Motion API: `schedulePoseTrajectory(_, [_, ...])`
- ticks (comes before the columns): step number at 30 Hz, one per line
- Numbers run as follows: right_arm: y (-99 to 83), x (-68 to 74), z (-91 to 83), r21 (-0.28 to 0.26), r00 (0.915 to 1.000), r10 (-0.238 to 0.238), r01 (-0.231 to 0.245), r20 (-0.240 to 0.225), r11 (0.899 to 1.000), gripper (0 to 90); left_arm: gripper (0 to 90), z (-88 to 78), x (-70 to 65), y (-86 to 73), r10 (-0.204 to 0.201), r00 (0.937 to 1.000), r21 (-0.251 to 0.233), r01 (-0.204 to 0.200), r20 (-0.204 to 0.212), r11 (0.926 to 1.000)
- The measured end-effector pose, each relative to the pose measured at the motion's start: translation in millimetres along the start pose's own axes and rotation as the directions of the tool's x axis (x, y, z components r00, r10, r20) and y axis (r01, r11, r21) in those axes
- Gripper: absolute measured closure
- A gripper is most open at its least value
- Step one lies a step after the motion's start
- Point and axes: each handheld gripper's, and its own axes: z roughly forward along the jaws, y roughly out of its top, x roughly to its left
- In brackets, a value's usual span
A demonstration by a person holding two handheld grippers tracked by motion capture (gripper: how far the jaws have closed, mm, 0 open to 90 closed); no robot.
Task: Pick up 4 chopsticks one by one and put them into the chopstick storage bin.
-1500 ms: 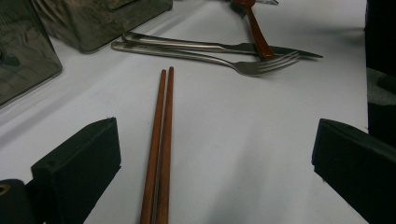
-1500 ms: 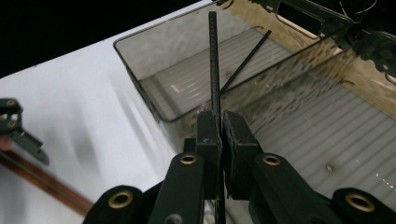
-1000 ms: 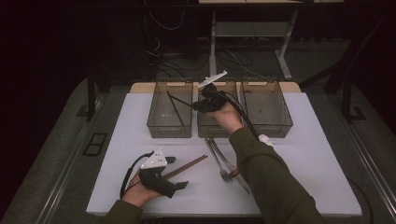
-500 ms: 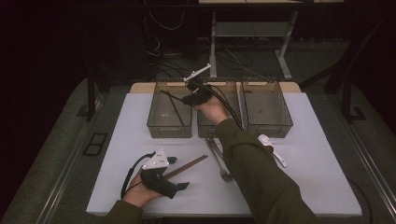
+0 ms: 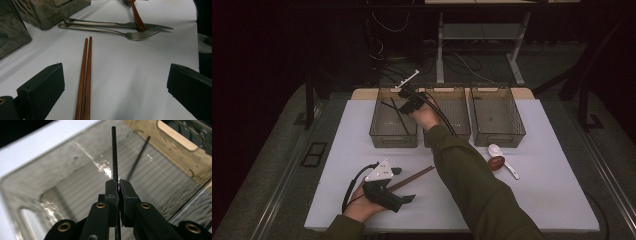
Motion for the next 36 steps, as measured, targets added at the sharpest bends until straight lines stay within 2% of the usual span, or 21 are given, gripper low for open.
schedulePoseTrajectory(4, [1.2,2.2,0.2,-0.048,0.9995,-0.008,0.007,-0.03,0.999,77.3,0.3,-1.1,1.3,-0.7,0.002,1.0,-0.001,-0.002,0.0,1.0])
schedulePoseTrajectory(10, [-1.0,3.6,-3.4,-0.051,0.9973,-0.01,0.006,-0.073,0.999,64.3,0.2,-1.2,0.8,-0.9,0.004,1.0,0.001,-0.004,0.003,1.0])
schedulePoseTrajectory(13, [-2.8,3.7,-9.7,-0.071,0.995,-0.005,-0.002,-0.1,0.997,58.1,0.2,-1.5,1.5,-1.2,0.003,1.0,-0.001,-0.003,0.003,1.0])
schedulePoseTrajectory(18, [-8.5,2.2,-23.8,-0.096,0.9943,-0.02,0.01,-0.105,0.995,48.0,0.3,-1.0,0.7,-1.2,-0.001,1.0,-0.003,0.001,0.005,1.0])
schedulePoseTrajectory(20, [-12.2,0.2,-29.4,-0.108,0.9941,-0.012,0.001,-0.108,0.994,45.9,0.3,-1.0,0.4,-1.1,-0.002,1.0,-0.004,0.002,0.003,1.0])
schedulePoseTrajectory(27, [-33.1,-11.3,-52.2,-0.148,0.9923,-0.008,-0.011,-0.124,0.989,39.0,0.2,-1.6,0.8,-1.4,0.004,1.0,0.012,-0.004,0.0,0.9999])
schedulePoseTrajectory(36, [-75.6,-25.5,-83.6,-0.198,0.9915,-0.037,0.012,-0.125,0.98,32.2,0.2,-1.6,0.9,-1.9,0.001,1.0,0.018,-0.001,-0.007,0.9998])
